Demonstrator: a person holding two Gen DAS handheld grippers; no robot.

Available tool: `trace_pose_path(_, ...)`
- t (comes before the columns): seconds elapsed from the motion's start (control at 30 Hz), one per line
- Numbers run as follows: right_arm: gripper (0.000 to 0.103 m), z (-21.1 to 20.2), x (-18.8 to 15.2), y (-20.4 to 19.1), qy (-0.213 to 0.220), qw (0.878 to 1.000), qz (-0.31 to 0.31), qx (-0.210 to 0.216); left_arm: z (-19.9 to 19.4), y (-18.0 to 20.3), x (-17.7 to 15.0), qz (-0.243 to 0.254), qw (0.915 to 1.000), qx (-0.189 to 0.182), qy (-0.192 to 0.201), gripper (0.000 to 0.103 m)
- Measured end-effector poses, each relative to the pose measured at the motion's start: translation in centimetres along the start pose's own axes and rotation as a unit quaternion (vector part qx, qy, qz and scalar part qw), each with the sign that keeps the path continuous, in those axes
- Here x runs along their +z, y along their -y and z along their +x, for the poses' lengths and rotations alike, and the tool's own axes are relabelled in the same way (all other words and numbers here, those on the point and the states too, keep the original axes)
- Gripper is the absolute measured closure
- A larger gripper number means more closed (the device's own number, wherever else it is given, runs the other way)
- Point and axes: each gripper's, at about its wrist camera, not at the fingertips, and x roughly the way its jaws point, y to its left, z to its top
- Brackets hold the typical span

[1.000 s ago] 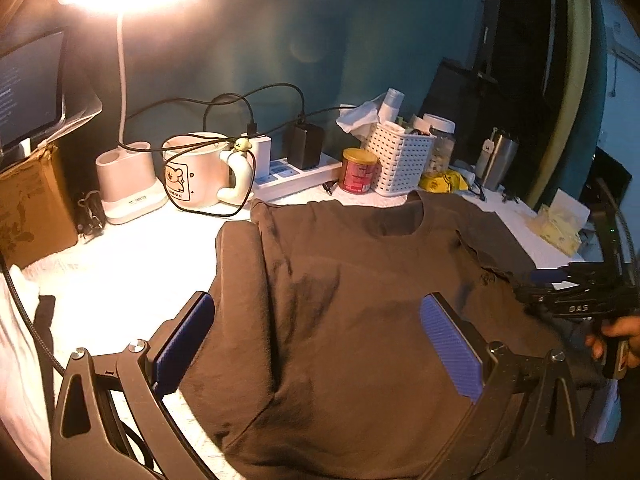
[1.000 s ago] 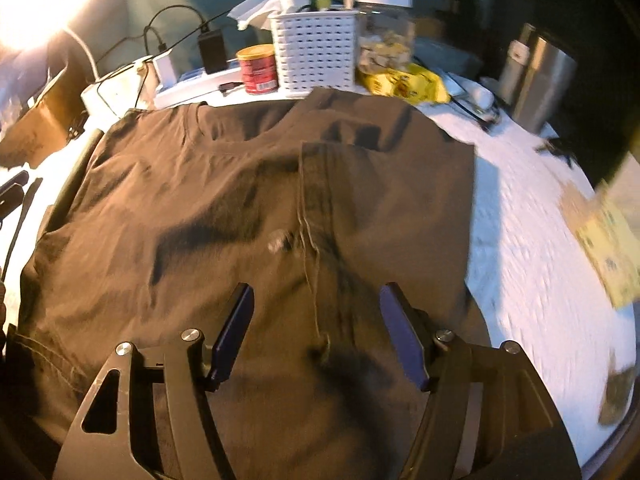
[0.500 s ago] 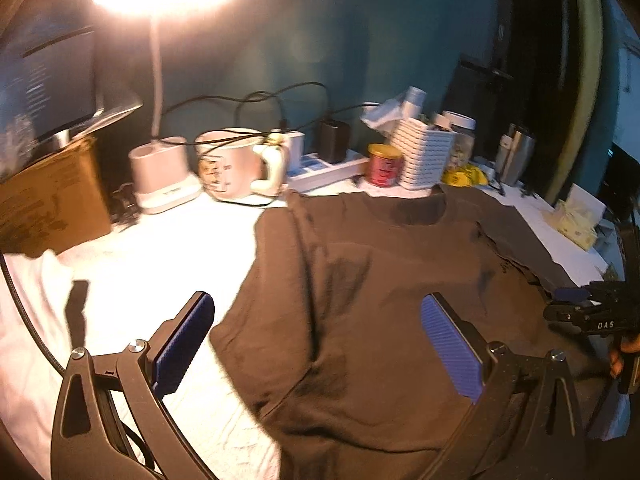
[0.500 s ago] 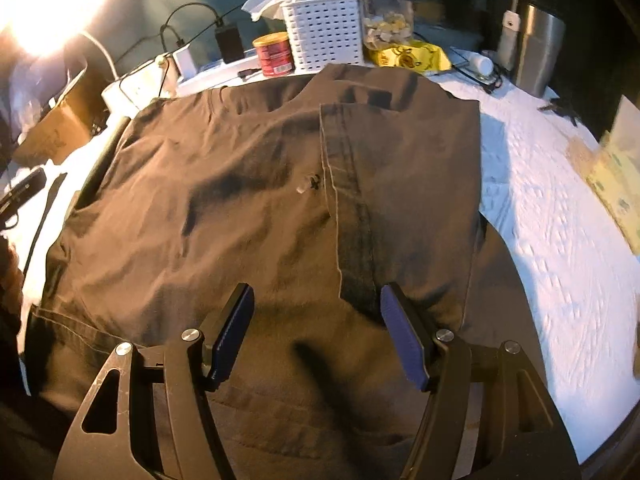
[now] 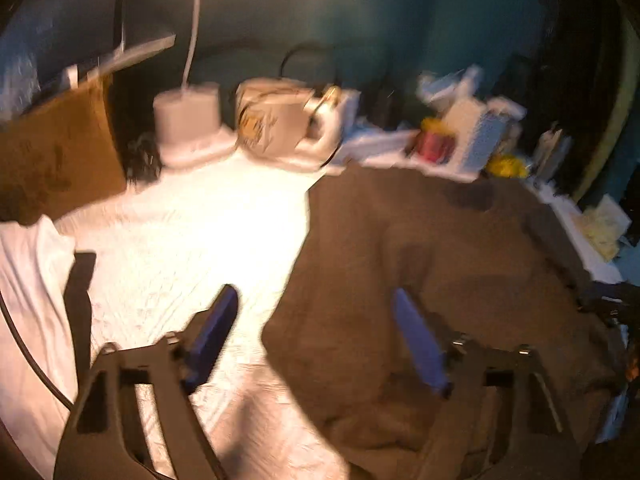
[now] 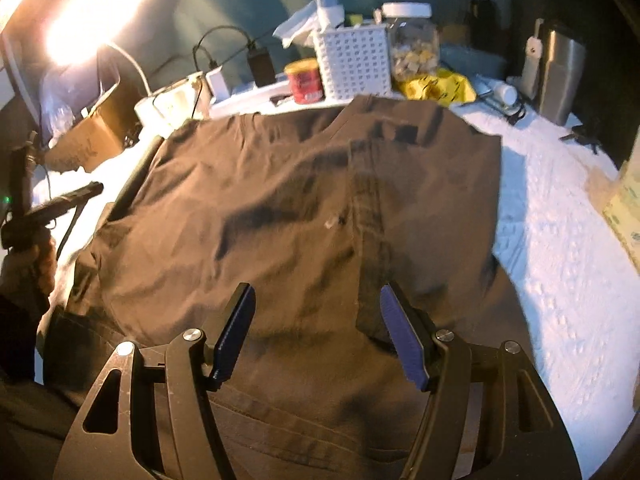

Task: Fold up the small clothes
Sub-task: 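Fold the held side edge inward over the shirt body with the right gripper, then grasp the shirt's other side edge with the left gripper and lift it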

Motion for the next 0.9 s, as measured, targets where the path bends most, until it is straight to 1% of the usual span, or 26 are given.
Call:
trace_pose_path(0.03, 0.034, -0.2, 0.0, 0.2, 0.003, 1.000, 0.004, 0.000, 0.6, -0.3, 0.0, -0.007, 0.9999, -0.003, -0.011, 0.038)
trace_pose_path(0.13, 0.034, -0.5, 0.1, 0.9, 0.007, 1.000, 0.013, -0.010, 1.6, -0.6, -0.4, -0.015, 0.9994, -0.005, -0.030, 0.039)
trace_pose_path(0.2, 0.034, -0.5, 0.2, 1.3, 0.006, 1.000, 0.016, -0.016, 2.1, -0.5, -0.8, -0.015, 0.9989, 0.001, -0.046, 0.048)
trace_pose_path(0.23, 0.034, -0.5, 0.2, 1.4, 0.006, 1.000, 0.016, -0.017, 2.2, -0.5, -1.0, -0.013, 0.9988, 0.005, -0.048, 0.051)
trace_pose_path(0.43, 0.034, -0.2, 0.6, 1.8, 0.006, 1.000, 0.014, -0.016, 1.8, 0.3, -1.7, 0.003, 0.9980, 0.038, -0.051, 0.051)
trace_pose_path(0.47, 0.034, -0.1, 0.7, 1.8, 0.006, 1.000, 0.012, -0.015, 1.8, 0.4, -1.8, 0.003, 0.9979, 0.042, -0.049, 0.053)
trace_pose_path(0.5, 0.034, 0.0, 0.7, 1.7, 0.006, 1.000, 0.011, -0.013, 1.7, 0.5, -2.0, 0.001, 0.9980, 0.047, -0.043, 0.057)
trace_pose_path(0.53, 0.034, 0.0, 0.7, 1.6, 0.006, 1.000, 0.009, -0.008, 1.6, 0.5, -2.2, -0.002, 0.9980, 0.050, -0.038, 0.074)
trace_pose_path(0.57, 0.034, 0.1, 0.7, 1.5, 0.006, 1.000, 0.008, -0.007, 1.5, 0.5, -2.2, -0.005, 0.9983, 0.045, -0.038, 0.098)
trace_pose_path(0.6, 0.034, 0.1, 0.8, 1.4, 0.005, 1.000, 0.006, -0.005, 1.3, 0.3, -2.3, -0.017, 0.9985, 0.028, -0.043, 0.099)
trace_pose_path(0.63, 0.034, 0.1, 0.8, 1.4, 0.006, 1.000, 0.004, -0.004, 1.0, 0.1, -2.3, -0.026, 0.9987, 0.026, -0.036, 0.099)
trace_pose_path(0.8, 0.034, -0.5, 0.8, 1.4, 0.014, 1.000, 0.001, 0.004, -1.9, -0.4, -2.2, -0.056, 0.9973, 0.042, 0.022, 0.099)
trace_pose_path(0.9, 0.034, -1.3, 0.8, 1.2, 0.020, 1.000, -0.005, 0.010, -3.0, -0.5, -2.7, -0.069, 0.9955, 0.051, 0.041, 0.099)
